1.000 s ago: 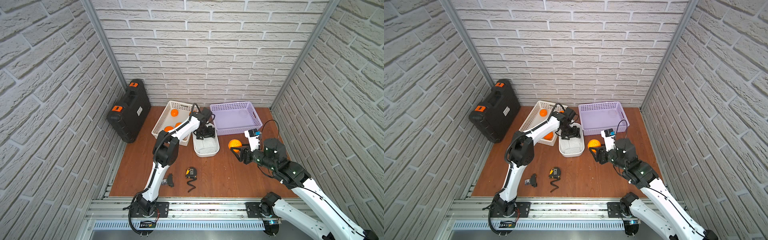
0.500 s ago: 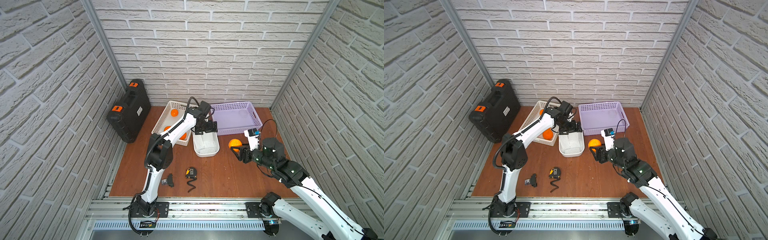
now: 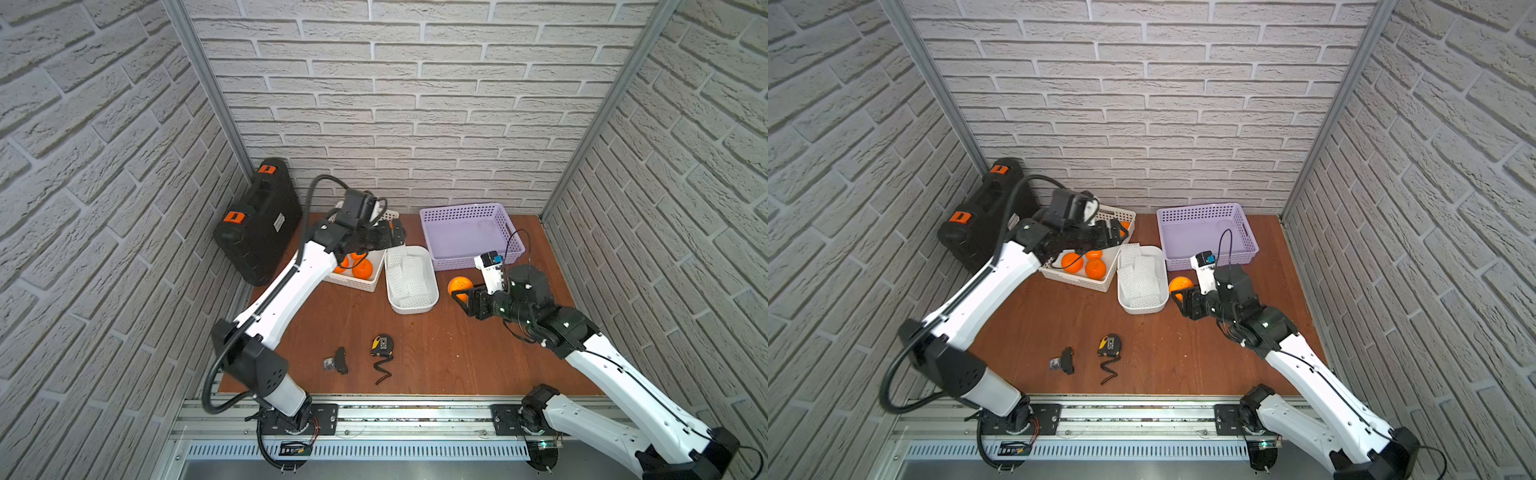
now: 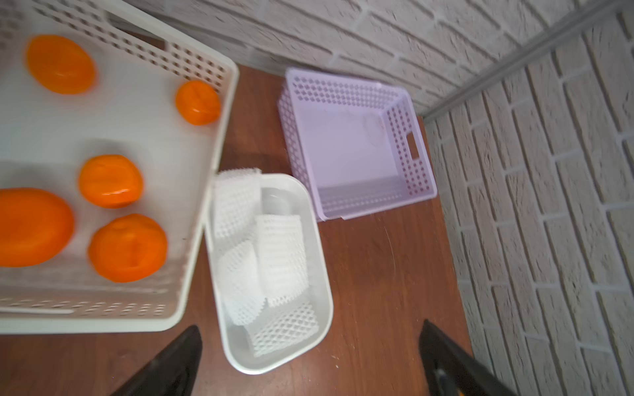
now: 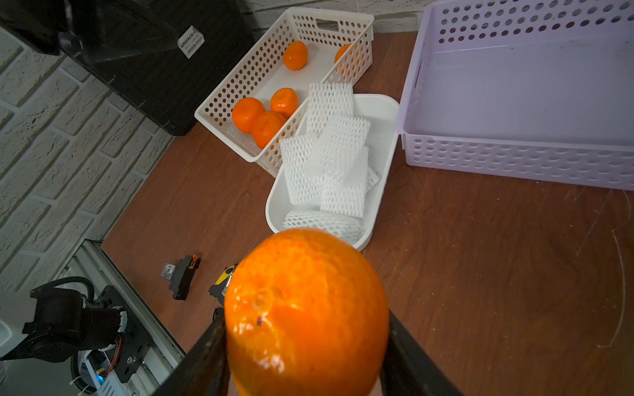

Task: Remove foam nets from oranges
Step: Place the foam net into the storage box, then place the orange in the basket.

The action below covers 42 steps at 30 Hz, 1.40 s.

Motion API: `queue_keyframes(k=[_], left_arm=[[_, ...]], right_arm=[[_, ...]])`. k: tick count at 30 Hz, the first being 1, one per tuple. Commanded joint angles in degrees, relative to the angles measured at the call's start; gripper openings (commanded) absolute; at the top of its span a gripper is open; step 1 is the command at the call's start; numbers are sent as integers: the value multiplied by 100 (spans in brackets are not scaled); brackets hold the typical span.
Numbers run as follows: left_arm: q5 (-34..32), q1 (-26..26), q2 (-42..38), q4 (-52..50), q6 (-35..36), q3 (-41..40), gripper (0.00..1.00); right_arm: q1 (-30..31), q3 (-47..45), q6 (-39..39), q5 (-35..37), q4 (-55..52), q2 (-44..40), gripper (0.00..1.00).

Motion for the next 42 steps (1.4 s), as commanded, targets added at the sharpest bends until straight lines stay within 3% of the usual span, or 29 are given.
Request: queue_keyframes(k=[1, 6, 11, 16, 24, 36, 42], left_arm=[[-592, 530, -683, 746, -307, -1124, 98], [-1048, 1485, -1766, 1153, -853, -2559, 98], [-1359, 1730, -2371, 1722, -1093, -3620, 98], [-1182, 1754, -2282, 1629, -1152, -3561, 98], [-1045, 1748, -2193, 1557, -1249, -3555, 98], [-593, 1788, -1866, 1565, -1333, -3486, 98], [-272, 1963, -1704, 1645, -1442, -3494, 98]], right_arm=[[186, 355, -18, -220, 668, 528, 51], [556, 1233, -19, -27, 968, 1879, 51], [807, 2366, 106, 217, 1209, 3366, 51], [861, 3377, 337, 469, 1798, 4780, 52], [886, 5503, -79, 694, 1746, 6817, 55], [746, 7508, -667, 1159, 1307, 8526, 58], [684, 8921, -899, 1205, 510, 9468, 67]])
